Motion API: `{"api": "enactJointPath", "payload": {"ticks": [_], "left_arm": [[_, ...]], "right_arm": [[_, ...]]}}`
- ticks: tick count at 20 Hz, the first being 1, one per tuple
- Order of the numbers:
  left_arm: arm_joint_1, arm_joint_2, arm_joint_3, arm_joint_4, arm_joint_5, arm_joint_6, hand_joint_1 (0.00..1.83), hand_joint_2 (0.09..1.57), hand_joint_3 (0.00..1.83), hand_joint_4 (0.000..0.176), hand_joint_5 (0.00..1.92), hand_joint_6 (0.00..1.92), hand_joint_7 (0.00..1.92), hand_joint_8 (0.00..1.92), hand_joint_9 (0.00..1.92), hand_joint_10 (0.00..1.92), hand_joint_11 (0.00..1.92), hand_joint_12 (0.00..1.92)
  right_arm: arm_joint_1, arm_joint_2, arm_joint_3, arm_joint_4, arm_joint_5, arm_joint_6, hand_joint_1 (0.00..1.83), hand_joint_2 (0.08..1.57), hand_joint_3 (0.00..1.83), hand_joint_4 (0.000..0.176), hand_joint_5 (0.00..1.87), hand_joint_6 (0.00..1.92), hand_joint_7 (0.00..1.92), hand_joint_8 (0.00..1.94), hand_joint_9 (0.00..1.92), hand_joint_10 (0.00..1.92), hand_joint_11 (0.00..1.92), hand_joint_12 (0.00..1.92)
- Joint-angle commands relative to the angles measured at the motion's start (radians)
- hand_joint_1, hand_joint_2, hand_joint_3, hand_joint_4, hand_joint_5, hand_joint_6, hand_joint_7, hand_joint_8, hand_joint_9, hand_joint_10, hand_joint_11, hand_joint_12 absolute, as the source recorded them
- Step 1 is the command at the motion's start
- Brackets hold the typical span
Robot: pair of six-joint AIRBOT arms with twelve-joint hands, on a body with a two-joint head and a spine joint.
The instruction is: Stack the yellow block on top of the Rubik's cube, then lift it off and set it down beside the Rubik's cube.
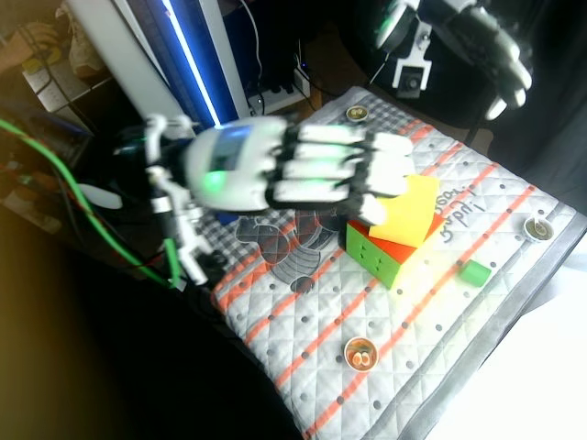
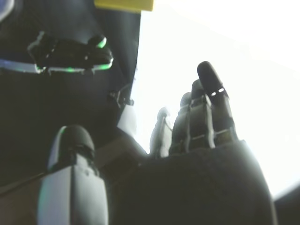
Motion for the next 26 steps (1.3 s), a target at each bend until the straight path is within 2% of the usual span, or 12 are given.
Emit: {"api": "enactJointPath", "payload": {"ticks": [1, 2, 3, 4, 5, 7, 11, 14, 20, 22, 23, 26], "left_arm": [[0.002, 0.008, -0.005, 0.007, 0.161, -0.005, 0.14, 1.13, 0.00, 0.100, 0.00, 0.00, 0.17, 0.01, 0.08, 0.50, 0.00, 1.62], [0.012, 0.010, -0.007, -0.004, 0.169, -0.006, 0.14, 1.13, 0.00, 0.100, 0.00, 0.00, 0.17, 0.01, 0.08, 0.50, 0.00, 1.62], [0.027, 0.012, -0.010, -0.017, 0.180, -0.008, 0.11, 1.16, 0.00, 0.047, 0.00, 0.00, 0.21, 0.01, 0.04, 0.70, 0.00, 1.65], [0.039, 0.015, -0.013, -0.024, 0.188, -0.018, 0.11, 1.16, 0.00, 0.047, 0.00, 0.00, 0.21, 0.01, 0.04, 0.70, 0.00, 1.65], [0.053, 0.018, -0.013, -0.025, 0.197, -0.043, 0.16, 1.15, 0.00, 0.087, 0.00, 0.00, 0.19, 0.01, 0.02, 0.73, 0.00, 1.62], [0.079, 0.026, -0.013, -0.032, 0.218, -0.093, 0.15, 1.20, 0.01, 0.056, 0.00, 0.00, 0.19, 0.01, 0.00, 0.80, 0.00, 1.59], [0.102, 0.033, -0.015, -0.040, 0.238, -0.130, 0.13, 1.21, 0.01, 0.068, 0.00, 0.00, 0.14, 0.00, 0.00, 0.71, 0.00, 1.54], [0.106, 0.032, -0.018, -0.040, 0.243, -0.130, 0.19, 1.21, 0.00, 0.079, 0.01, 0.00, 0.17, 0.01, 0.03, 0.69, 0.00, 1.54], [0.112, 0.031, -0.025, -0.040, 0.255, -0.130, 0.27, 1.21, 0.00, 0.088, 0.04, 0.00, 0.20, 0.00, 0.10, 0.55, 0.00, 1.46], [0.115, 0.031, -0.028, -0.041, 0.262, -0.131, 0.30, 1.20, 0.00, 0.098, 0.06, 0.00, 0.22, 0.00, 0.15, 0.46, 0.00, 1.44], [0.117, 0.031, -0.029, -0.042, 0.267, -0.131, 0.30, 1.20, 0.00, 0.097, 0.06, 0.00, 0.21, 0.00, 0.15, 0.45, 0.00, 1.44], [0.127, 0.031, -0.032, -0.047, 0.277, -0.136, 0.32, 1.24, 0.01, 0.076, 0.07, 0.00, 0.23, 0.01, 0.16, 0.46, 0.00, 1.45]], "right_arm": [[0.029, -0.012, 0.013, -0.002, 0.094, 0.004, 0.56, 0.91, 0.00, 0.000, 0.26, 0.10, 0.33, 0.05, 0.10, 0.54, 0.00, 1.14], [0.040, -0.021, 0.021, -0.002, 0.084, 0.004, 0.56, 0.91, 0.00, 0.000, 0.26, 0.10, 0.33, 0.05, 0.10, 0.54, 0.00, 1.14], [0.054, -0.034, 0.033, -0.002, 0.069, 0.004, 0.56, 0.95, 0.00, 0.000, 0.23, 0.06, 0.31, 0.03, 0.11, 0.52, 0.00, 1.22], [0.066, -0.047, 0.044, -0.002, 0.055, 0.004, 0.56, 0.95, 0.00, 0.000, 0.23, 0.06, 0.31, 0.03, 0.11, 0.52, 0.00, 1.22], [0.077, -0.061, 0.057, -0.002, 0.040, 0.004, 0.58, 0.90, 0.00, 0.000, 0.25, 0.04, 0.31, 0.01, 0.10, 0.46, 0.00, 1.11], [0.099, -0.089, 0.079, -0.006, 0.009, 0.004, 0.60, 0.91, 0.00, 0.000, 0.27, 0.01, 0.28, 0.00, 0.14, 0.28, 0.00, 1.00], [0.126, -0.139, 0.128, -0.008, -0.062, 0.004, 0.61, 0.90, 0.00, 0.000, 0.27, 0.00, 0.26, 0.00, 0.17, 0.14, 0.00, 0.79], [0.145, -0.175, 0.165, -0.008, -0.117, 0.004, 0.58, 0.88, 0.00, 0.000, 0.27, 0.01, 0.27, 0.01, 0.26, 0.12, 0.00, 1.28], [0.153, -0.211, 0.204, -0.007, -0.186, 0.004, 0.60, 0.86, 0.00, 0.000, 0.25, 0.00, 0.43, 0.03, 0.38, 0.18, 0.00, 1.46], [0.153, -0.217, 0.211, -0.006, -0.197, 0.004, 0.66, 0.86, 0.00, 0.000, 0.40, 0.01, 0.65, 0.03, 0.53, 0.45, 0.10, 1.64], [0.153, -0.220, 0.215, -0.005, -0.202, 0.004, 0.77, 0.89, 0.00, 0.000, 0.57, 0.03, 0.82, 0.13, 0.54, 1.01, 0.30, 1.80], [0.153, -0.230, 0.227, 0.005, -0.210, 0.004, 1.00, 1.02, 0.00, 0.000, 0.81, 0.04, 0.88, 0.44, 0.45, 1.25, 0.13, 1.86]]}}
